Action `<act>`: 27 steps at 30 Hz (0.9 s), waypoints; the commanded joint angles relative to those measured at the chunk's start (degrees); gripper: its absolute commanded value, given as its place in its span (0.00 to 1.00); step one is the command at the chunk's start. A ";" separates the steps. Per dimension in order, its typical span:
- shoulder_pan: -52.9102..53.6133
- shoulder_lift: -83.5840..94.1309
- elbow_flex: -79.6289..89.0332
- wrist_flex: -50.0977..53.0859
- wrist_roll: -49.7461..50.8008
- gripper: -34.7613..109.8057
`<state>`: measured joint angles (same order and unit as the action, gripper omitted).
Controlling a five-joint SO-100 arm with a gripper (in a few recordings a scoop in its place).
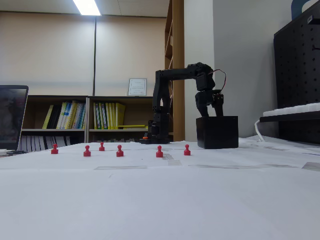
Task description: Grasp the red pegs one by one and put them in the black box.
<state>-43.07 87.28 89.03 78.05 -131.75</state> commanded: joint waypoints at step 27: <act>62.31 -32.61 -60.47 -60.56 41.57 0.40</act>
<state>14.77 55.20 28.92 25.66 -90.53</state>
